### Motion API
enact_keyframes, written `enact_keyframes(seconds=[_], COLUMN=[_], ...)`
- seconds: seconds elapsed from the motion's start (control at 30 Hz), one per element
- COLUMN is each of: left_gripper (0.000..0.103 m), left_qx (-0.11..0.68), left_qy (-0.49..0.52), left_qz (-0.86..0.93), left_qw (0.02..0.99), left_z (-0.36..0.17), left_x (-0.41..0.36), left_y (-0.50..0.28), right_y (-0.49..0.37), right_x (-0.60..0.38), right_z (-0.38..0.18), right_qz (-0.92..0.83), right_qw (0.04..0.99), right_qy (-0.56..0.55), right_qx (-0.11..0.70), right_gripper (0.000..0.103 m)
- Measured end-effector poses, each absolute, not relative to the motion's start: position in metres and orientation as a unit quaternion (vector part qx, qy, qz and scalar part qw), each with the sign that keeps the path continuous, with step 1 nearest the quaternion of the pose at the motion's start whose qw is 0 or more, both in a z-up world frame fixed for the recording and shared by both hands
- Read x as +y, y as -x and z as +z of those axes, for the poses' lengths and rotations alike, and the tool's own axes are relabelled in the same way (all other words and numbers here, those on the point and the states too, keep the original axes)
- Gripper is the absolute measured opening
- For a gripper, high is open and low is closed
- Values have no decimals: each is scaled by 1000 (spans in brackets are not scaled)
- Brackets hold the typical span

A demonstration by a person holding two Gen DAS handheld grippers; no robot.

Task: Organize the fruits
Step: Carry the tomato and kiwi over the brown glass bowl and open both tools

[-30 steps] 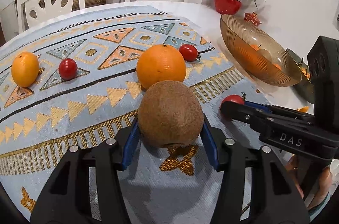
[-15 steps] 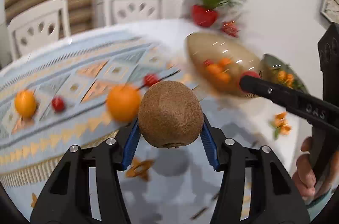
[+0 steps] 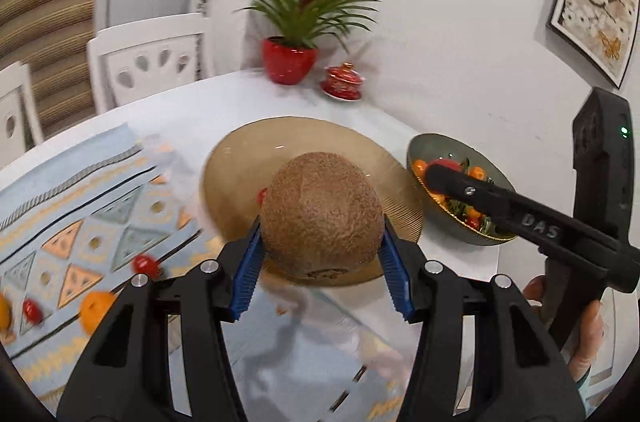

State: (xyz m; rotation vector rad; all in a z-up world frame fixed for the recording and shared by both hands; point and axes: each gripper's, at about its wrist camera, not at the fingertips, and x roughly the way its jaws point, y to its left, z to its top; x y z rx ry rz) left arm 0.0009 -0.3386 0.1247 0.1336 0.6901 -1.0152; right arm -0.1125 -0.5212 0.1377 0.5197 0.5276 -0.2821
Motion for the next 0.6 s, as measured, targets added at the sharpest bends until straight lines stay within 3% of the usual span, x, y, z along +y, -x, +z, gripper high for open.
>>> enact_keyframes(seconds=[0.6], left_gripper=[54], left_qx=[335], left_qy=[-114], left_qz=[-487], left_qw=[799], left_z=[84], left_x=[-408], left_y=[-2], right_y=[103], right_x=[-580], right_z=[102], right_qz=[-221], right_qw=[886], right_qy=[-288], right_qx=[287], right_gripper=[29])
